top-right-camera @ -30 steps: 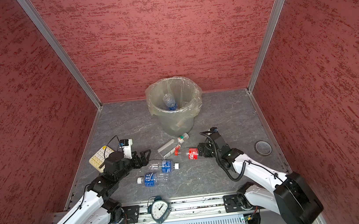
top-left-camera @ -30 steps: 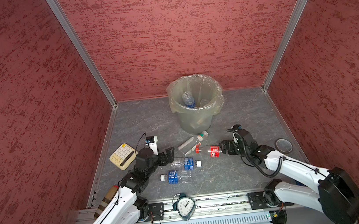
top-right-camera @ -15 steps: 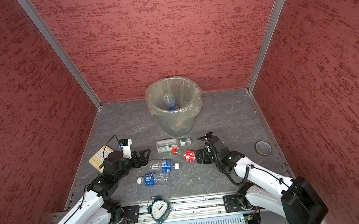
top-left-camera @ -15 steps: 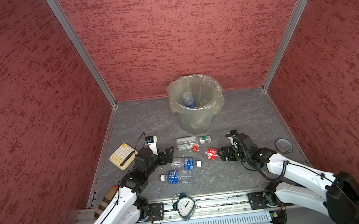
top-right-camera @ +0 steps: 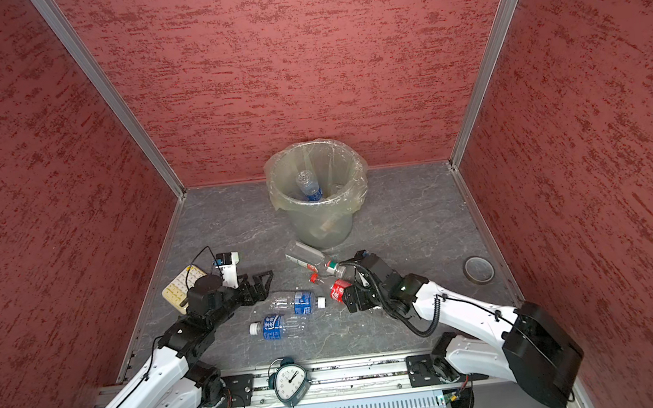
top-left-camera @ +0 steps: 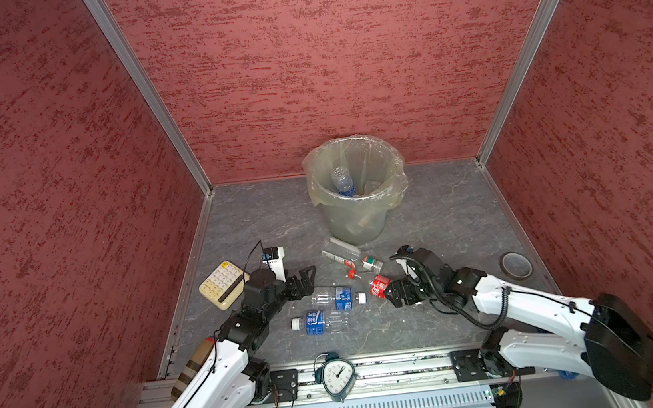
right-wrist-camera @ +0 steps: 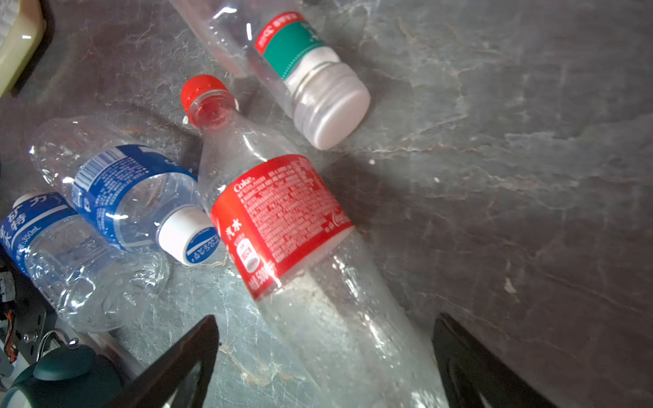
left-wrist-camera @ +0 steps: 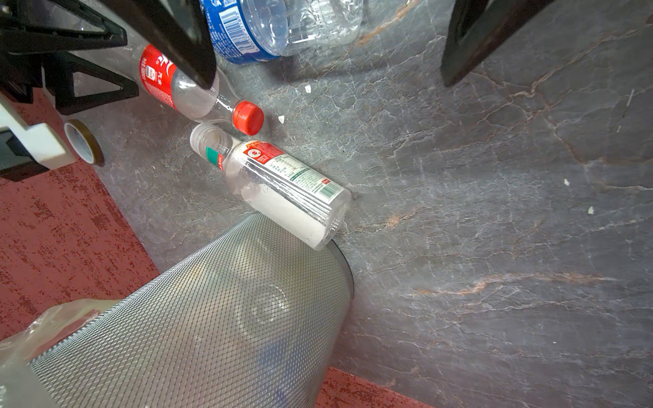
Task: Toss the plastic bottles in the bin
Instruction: 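Lower the right gripper onto the red-label Coke bottle and close, then lift the Coke bottle with the right gripper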
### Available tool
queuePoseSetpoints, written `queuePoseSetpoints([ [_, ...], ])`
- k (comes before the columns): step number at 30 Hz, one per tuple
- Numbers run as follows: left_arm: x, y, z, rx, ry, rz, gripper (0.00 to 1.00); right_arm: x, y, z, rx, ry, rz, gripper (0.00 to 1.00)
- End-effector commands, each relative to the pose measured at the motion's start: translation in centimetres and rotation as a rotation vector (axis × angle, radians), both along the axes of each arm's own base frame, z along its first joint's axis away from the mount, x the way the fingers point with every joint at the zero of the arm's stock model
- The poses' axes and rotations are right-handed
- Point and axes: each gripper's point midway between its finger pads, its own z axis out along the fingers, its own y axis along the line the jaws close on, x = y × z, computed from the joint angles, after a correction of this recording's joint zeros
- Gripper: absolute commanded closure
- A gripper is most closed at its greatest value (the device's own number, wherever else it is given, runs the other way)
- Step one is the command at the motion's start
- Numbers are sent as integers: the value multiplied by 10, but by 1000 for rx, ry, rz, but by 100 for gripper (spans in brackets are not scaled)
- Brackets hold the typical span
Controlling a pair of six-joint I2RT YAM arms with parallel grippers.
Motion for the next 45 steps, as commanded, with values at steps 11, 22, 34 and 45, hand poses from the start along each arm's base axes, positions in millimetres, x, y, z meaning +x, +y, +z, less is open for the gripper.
queuePoseSetpoints([
  [11,0,3,-4,-16,8,6,1,-3,19,-6,-128,-22,132,15],
  [22,1,4,-6,-19,15,7,1,-5,21,-17,-262,-54,151,30],
  [34,1,5,-5,-27,17,9,1,-14,30,-29,-308,-37,210,33],
  [45,2,6,-4,-33,15,9,1,-10,31,-11,-310,-110,196,44],
])
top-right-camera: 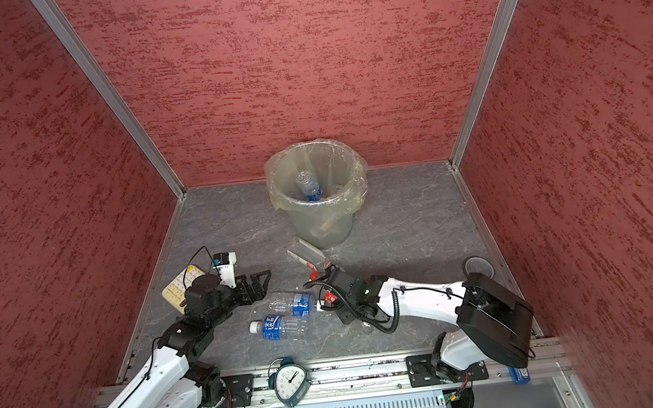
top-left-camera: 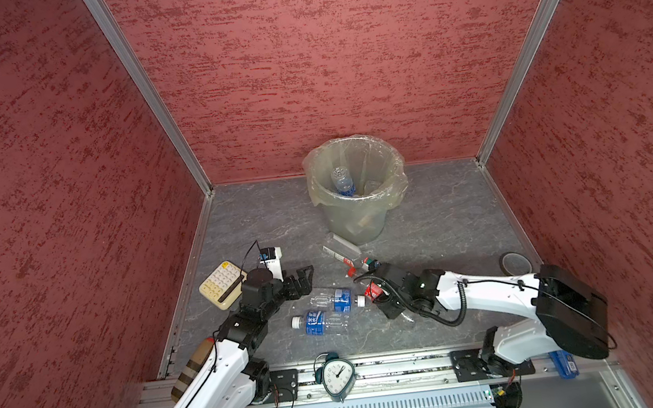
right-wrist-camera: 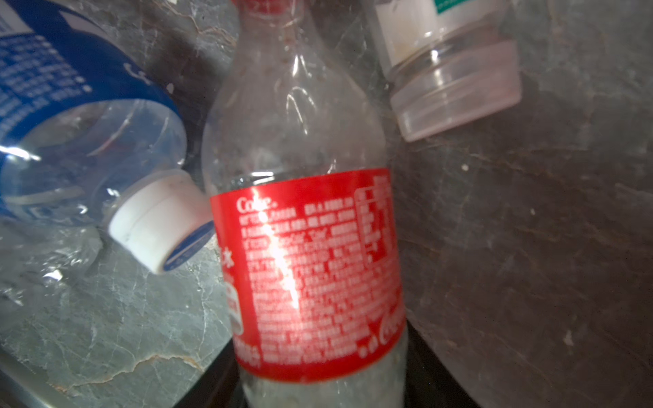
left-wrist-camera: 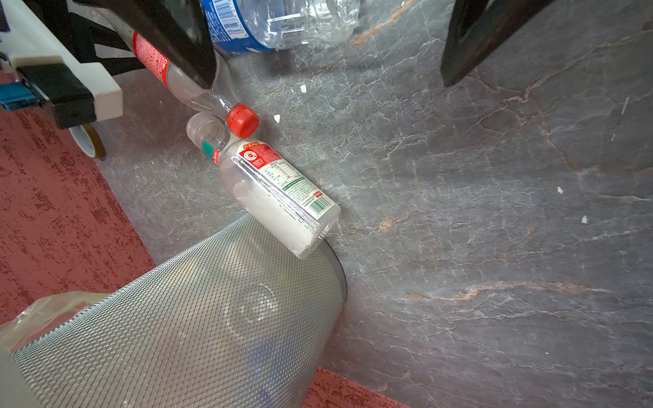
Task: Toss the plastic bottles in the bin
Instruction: 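Lift the Coke bottle with the right gripper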
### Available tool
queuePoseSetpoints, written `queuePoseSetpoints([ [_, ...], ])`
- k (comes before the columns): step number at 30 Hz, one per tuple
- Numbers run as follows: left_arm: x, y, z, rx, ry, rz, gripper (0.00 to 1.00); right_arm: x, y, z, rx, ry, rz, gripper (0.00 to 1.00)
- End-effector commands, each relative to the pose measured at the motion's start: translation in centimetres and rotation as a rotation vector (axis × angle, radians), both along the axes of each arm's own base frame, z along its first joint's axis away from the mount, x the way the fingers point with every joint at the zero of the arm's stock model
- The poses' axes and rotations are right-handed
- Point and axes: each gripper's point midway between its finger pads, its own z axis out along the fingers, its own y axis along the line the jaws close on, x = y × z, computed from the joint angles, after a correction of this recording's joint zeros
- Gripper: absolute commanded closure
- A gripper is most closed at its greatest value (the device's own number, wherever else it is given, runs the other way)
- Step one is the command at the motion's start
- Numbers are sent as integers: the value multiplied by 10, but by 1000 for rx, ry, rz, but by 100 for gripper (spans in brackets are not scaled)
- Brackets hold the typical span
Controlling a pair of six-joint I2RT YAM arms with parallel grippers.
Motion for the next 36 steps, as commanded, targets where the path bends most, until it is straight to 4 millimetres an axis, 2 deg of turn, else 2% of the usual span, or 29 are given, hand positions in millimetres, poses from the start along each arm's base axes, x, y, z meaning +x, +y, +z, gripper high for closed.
queuePoseSetpoints([
  [1,0,0,-1,-11,-1,-2,1,7,0,23,14,-69,-15,45],
  [4,0,1,-1,-11,-1,1,1,6,0,35,39,-95,-14,49],
  [13,0,0,-2,-13,3,-5,1,10,-10,80,109,-226,-76,50],
  [20,0,-1,-2,-12,4,-11,1,20,-29,129,240,-402,-185,55],
  [28,-1,-3,-1,-11,12,-21,1,21,-49,187,436,-583,-254,56],
  [36,-6,-7,-2,-2,32,-46,1,22,-63,220,567,-725,-290,57],
])
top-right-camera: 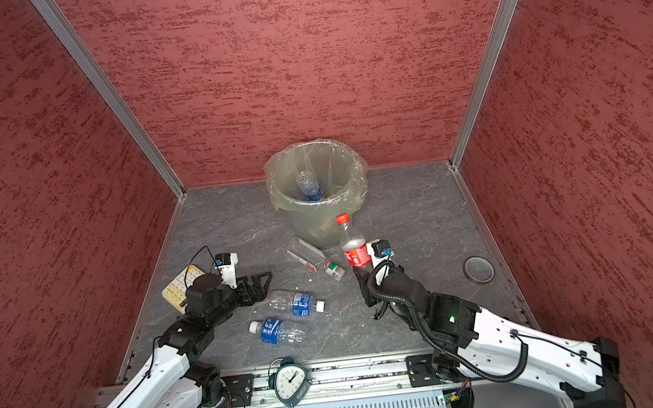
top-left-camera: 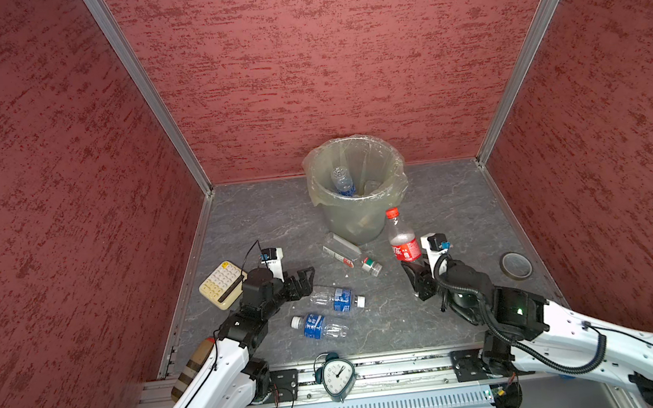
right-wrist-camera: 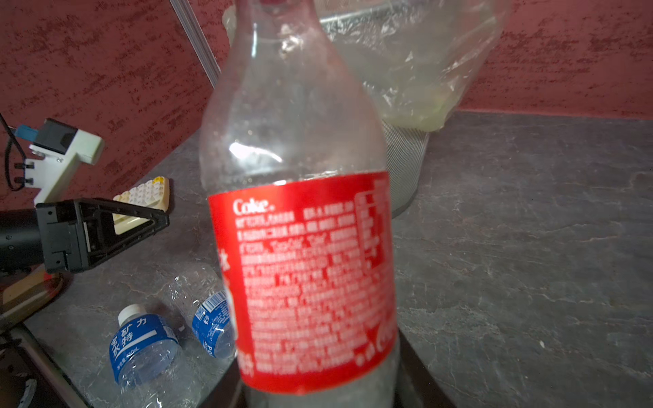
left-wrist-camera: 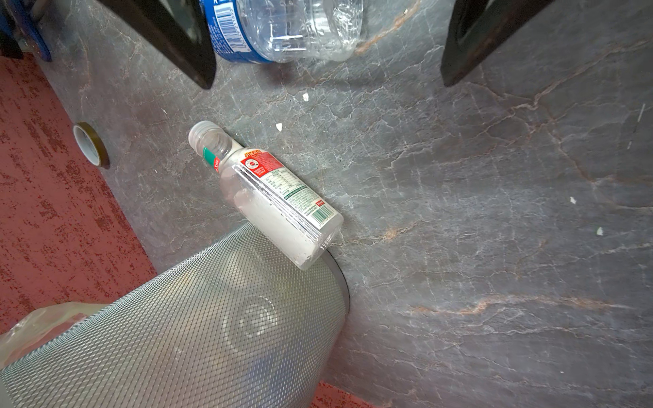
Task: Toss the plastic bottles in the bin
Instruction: 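Swing the held Coke bottle with the right gripper toward the bin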
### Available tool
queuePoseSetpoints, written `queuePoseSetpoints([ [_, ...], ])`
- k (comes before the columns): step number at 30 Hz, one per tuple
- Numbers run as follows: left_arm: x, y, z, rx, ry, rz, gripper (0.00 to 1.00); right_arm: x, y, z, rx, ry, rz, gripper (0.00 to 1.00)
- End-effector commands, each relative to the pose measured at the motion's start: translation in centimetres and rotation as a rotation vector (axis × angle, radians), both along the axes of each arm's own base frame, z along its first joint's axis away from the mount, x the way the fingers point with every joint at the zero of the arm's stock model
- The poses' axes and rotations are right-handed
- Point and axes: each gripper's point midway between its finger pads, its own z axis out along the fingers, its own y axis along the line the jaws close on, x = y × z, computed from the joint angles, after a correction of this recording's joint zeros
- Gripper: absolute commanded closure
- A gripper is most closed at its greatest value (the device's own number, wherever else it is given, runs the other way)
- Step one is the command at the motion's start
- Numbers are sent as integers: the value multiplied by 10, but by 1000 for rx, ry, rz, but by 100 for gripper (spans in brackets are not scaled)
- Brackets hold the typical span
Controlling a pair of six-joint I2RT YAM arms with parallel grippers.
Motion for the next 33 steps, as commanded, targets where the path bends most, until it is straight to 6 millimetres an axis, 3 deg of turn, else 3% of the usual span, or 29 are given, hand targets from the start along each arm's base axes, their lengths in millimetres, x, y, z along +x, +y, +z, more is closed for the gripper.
queuePoseSetpoints([
  [1,-3,-4,5,5,1,-26,1,5,-6,27,86,-106,-48,57],
  [12,-17,-10,6,46,7,-59,1,9,-20,70,164,-243,-105,57],
  [16,-19,-10,6,45,3,-64,1,19,-19,101,160,-300,-158,56],
  [20,-18,-10,4,40,-4,-63,1,42,-3,146,115,-358,-180,54],
  [23,-18,-9,5,39,-11,-57,0,83,11,182,96,-371,-190,55],
  [27,-20,-6,8,26,-38,-44,1,169,22,216,95,-369,-209,53],
  [29,-21,-3,9,18,-47,-34,1,216,33,213,108,-322,-181,41],
  [30,-22,-1,10,14,-51,-29,1,239,39,211,114,-295,-177,28],
  [31,-22,0,12,7,-54,-26,1,257,43,210,117,-277,-175,17],
  [33,-23,3,13,-6,-58,-19,1,278,47,205,126,-242,-172,7],
])
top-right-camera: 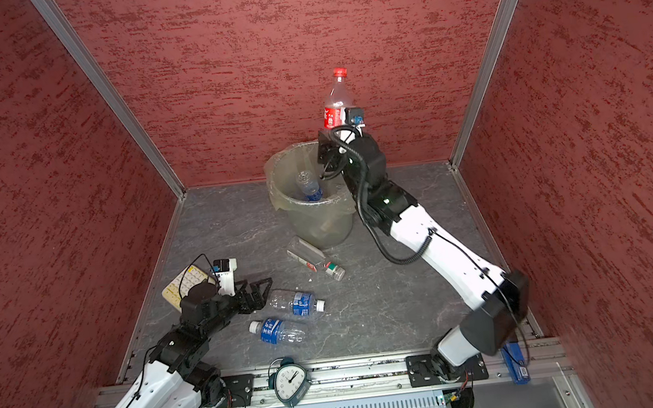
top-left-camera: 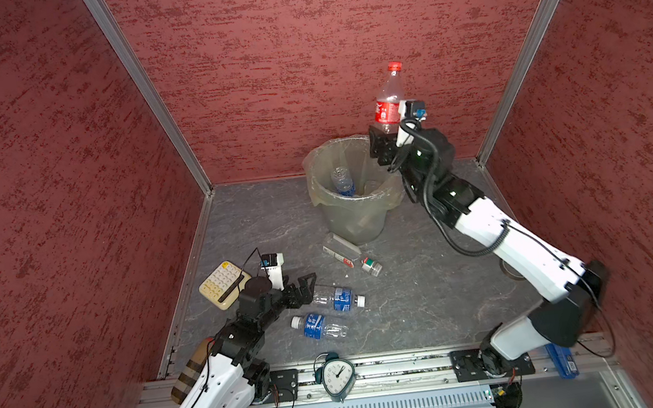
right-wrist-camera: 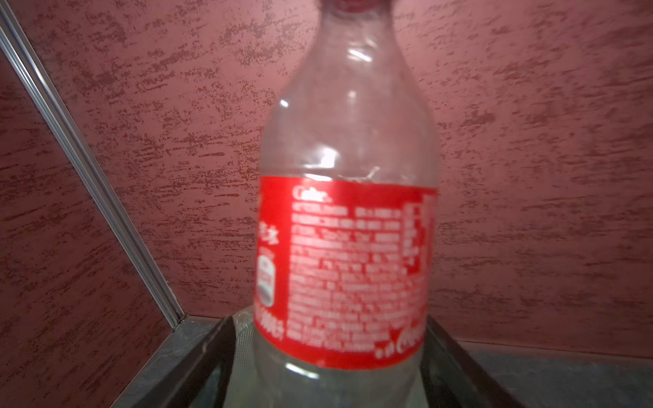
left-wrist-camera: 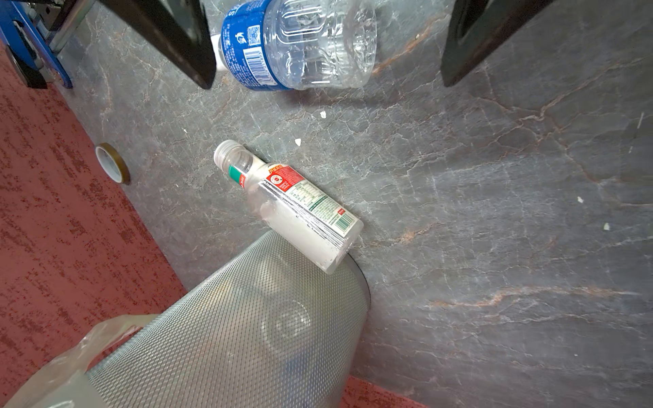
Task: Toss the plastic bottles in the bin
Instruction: 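Swing the held Coke bottle with the right gripper toward the bin, then open the right gripper over the bin to drop the Coke bottle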
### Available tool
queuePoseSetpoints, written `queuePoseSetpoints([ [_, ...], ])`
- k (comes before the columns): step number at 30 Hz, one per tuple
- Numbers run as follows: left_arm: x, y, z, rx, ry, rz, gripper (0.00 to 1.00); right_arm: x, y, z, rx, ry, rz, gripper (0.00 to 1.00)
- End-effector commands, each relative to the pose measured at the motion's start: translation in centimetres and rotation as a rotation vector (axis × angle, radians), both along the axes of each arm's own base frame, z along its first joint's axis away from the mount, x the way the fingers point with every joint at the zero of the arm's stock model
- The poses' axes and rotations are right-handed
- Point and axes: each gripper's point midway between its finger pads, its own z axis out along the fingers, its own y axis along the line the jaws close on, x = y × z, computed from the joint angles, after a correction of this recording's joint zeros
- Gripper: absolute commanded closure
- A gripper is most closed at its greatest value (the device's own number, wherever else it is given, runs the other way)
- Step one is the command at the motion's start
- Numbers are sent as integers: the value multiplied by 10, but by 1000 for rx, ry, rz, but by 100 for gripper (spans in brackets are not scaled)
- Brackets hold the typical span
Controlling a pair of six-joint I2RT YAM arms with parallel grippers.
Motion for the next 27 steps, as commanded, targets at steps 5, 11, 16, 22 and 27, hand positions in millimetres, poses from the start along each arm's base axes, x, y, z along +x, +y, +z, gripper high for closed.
queuePoseSetpoints([
  [5,-4,8,-3,-19,0,18,1,3,4,-3,48,45,101,1],
  [11,-2,6,-4,-19,6,14,1,-33,-17,6,37,21,94,1],
  [16,-2,6,-4,-20,5,13,1,-60,-37,13,29,-4,69,1],
  [22,-1,7,-2,-15,5,19,1,-75,-47,-3,28,16,59,1],
  [27,-2,10,1,-3,11,29,1,-87,-58,-24,31,37,40,1],
])
